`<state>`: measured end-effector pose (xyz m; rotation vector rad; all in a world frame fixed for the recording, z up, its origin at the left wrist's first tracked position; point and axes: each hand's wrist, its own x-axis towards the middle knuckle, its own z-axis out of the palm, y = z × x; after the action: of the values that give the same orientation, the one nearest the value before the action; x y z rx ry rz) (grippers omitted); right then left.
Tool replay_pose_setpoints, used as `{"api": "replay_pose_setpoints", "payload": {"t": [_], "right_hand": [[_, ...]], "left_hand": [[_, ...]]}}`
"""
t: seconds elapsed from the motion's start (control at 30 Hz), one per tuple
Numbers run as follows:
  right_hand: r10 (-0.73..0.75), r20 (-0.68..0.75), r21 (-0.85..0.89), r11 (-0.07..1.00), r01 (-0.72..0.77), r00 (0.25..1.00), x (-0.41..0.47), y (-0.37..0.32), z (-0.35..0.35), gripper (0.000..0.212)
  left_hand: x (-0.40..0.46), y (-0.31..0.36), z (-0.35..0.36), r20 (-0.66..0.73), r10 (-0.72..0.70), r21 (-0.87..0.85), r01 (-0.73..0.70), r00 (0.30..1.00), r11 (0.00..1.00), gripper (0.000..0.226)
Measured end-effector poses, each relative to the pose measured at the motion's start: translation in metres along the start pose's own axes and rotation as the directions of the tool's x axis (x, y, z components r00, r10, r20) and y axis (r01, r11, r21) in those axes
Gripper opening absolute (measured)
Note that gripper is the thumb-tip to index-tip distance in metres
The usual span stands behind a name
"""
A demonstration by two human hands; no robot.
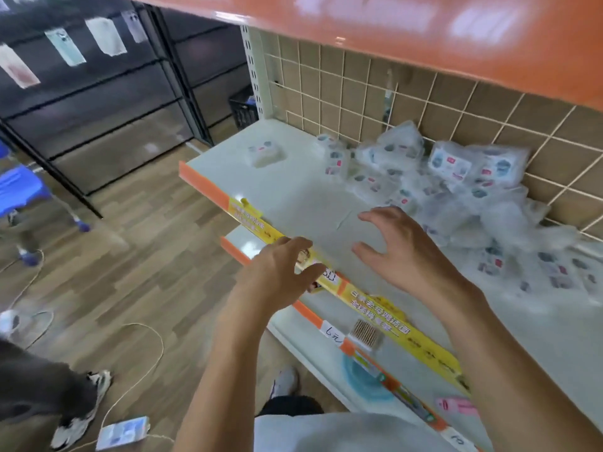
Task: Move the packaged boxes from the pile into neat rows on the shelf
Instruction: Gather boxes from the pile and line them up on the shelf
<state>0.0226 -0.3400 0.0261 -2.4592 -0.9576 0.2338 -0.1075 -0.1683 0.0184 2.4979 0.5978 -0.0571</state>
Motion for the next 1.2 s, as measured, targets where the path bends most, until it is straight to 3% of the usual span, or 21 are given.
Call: {"api": "replay_pose_setpoints", "payload": {"t": [0.17,0.37,0.6,0.8,0.87,1.0,1.1,1.2], "right_hand": [[0.142,-0.216,0.036,0.99,-0.138,0.966,0.047,-0.005,0.012,0.051],[0.263,-0.444,0.012,0.958,-0.287,0.857,0.101,-0.017,-0.006,0.063],[0.446,-0.372,-0.102,0.852,-0.513,0.814,0.141,-0.005,-0.008,0.069],[0.465,-0.434,-0.111,0.822,-0.559,0.771,0.143,0.003,0.0,0.086],[0.484,-0.436,-0.091,0.815,-0.572,0.759,0.143,0.004,0.001,0.092],[0.503,-0.484,-0.085,0.788,-0.61,0.716,0.133,0.0,0.015,0.078],[0.471,-0.532,-0.023,0.823,-0.568,0.704,0.119,-0.006,0.032,0.083],[0.461,-0.514,0.094,0.868,-0.487,0.723,0.109,-0.017,0.042,0.085]], "left_hand": [[0.072,-0.019,-0.023,0.085,0.13,0.023,-0.132,0.988,0.991,0.051],[0.145,-0.032,-0.052,0.18,0.257,-0.011,-0.259,0.949,0.966,0.046],[0.198,-0.045,-0.053,0.171,0.345,-0.058,-0.34,0.923,0.939,0.038],[0.226,-0.045,-0.041,0.048,0.369,-0.17,-0.356,0.928,0.919,0.025],[0.235,-0.043,-0.037,0.013,0.371,-0.188,-0.362,0.929,0.913,0.03],[0.25,-0.032,-0.035,-0.008,0.4,-0.184,-0.394,0.917,0.9,0.054],[0.259,-0.024,-0.037,0.056,0.435,-0.158,-0.423,0.899,0.892,0.074],[0.266,-0.014,-0.034,0.127,0.459,-0.112,-0.447,0.879,0.887,0.08]]}}
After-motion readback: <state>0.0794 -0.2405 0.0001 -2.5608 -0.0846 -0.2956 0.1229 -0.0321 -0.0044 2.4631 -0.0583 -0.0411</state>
